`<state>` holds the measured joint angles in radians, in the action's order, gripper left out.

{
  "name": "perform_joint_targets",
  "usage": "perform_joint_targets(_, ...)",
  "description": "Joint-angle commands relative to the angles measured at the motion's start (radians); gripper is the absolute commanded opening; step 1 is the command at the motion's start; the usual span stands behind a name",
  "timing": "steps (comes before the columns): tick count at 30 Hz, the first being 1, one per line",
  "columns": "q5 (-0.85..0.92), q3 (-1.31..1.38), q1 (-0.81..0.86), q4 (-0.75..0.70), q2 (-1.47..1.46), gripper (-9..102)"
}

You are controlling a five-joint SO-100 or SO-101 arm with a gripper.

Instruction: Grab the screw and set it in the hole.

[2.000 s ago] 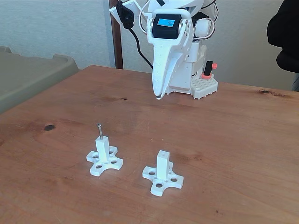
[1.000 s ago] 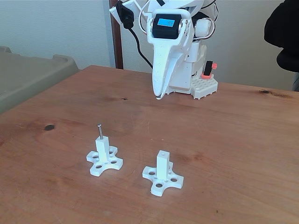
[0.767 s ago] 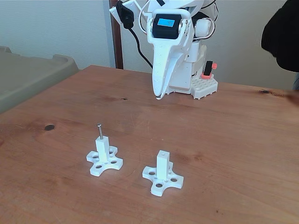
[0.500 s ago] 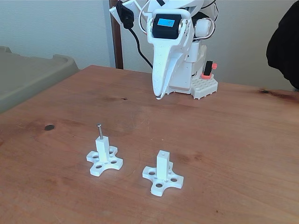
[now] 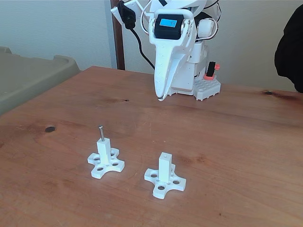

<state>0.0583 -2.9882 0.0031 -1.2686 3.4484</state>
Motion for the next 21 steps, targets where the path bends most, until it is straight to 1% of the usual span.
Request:
perform_joint_targets(1, -0.008, -0.011, 0.011, -0.052, 0.018, -4)
perform_joint_targets(21, 0.005, -0.011, 0.000, -0.052, 0.018, -4)
